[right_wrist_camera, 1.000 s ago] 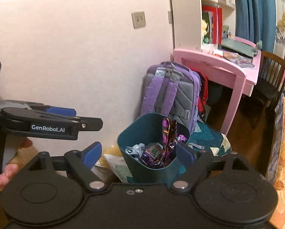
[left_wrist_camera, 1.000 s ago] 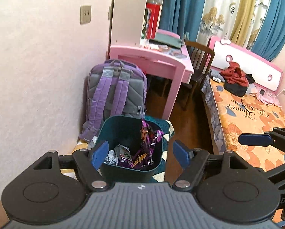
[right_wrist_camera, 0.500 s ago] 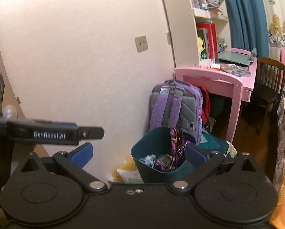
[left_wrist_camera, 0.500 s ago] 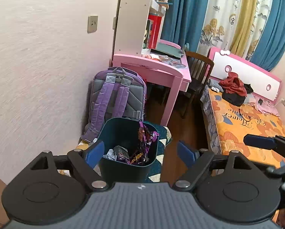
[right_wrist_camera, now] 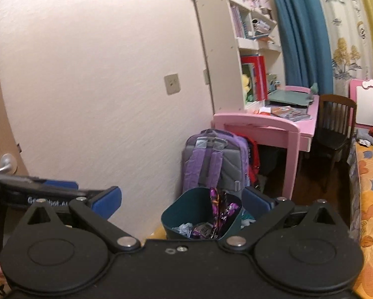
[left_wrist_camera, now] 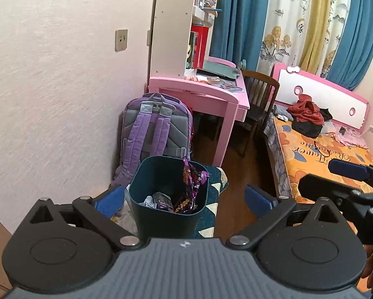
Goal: Collect trash
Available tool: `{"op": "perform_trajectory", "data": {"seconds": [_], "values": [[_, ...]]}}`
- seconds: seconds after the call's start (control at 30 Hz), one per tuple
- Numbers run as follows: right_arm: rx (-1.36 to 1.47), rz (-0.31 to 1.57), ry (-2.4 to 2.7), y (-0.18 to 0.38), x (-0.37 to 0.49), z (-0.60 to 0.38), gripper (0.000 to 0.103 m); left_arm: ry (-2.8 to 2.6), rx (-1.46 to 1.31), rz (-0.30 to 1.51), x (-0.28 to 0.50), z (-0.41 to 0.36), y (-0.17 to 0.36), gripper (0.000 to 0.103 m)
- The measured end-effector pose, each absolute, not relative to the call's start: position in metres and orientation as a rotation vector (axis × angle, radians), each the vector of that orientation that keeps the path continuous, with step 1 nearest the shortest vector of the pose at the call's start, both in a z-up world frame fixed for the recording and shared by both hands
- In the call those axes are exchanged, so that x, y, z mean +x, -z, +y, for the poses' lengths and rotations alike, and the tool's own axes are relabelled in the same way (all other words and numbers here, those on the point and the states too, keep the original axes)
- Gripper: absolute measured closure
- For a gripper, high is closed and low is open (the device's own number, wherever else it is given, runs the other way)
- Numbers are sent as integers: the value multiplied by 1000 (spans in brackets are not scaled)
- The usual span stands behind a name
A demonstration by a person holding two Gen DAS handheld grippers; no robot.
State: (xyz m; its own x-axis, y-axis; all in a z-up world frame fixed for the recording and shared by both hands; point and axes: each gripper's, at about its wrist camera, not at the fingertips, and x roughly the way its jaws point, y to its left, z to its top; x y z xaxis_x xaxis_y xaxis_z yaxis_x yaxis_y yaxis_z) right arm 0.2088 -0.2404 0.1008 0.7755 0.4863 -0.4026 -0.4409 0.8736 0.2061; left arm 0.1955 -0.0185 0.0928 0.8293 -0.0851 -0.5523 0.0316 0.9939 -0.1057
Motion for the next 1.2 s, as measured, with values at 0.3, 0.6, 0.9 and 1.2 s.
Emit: {"op": "perform_trajectory", "data": {"seconds": [0.3, 0.6, 0.9, 1.2], "values": [[111, 463, -497, -98, 205, -239, 0, 56, -78, 579, 190, -21, -97, 0], [111, 448, -500, -98, 204, -240, 0, 22, -104, 577, 189, -14, -98, 0], [107, 443, -499, -100, 204, -241, 0, -11, -110, 532, 184, -11, -104, 0], [95, 420, -486, -102, 201, -235, 0, -41, -106, 491, 185, -7, -114, 0]]}}
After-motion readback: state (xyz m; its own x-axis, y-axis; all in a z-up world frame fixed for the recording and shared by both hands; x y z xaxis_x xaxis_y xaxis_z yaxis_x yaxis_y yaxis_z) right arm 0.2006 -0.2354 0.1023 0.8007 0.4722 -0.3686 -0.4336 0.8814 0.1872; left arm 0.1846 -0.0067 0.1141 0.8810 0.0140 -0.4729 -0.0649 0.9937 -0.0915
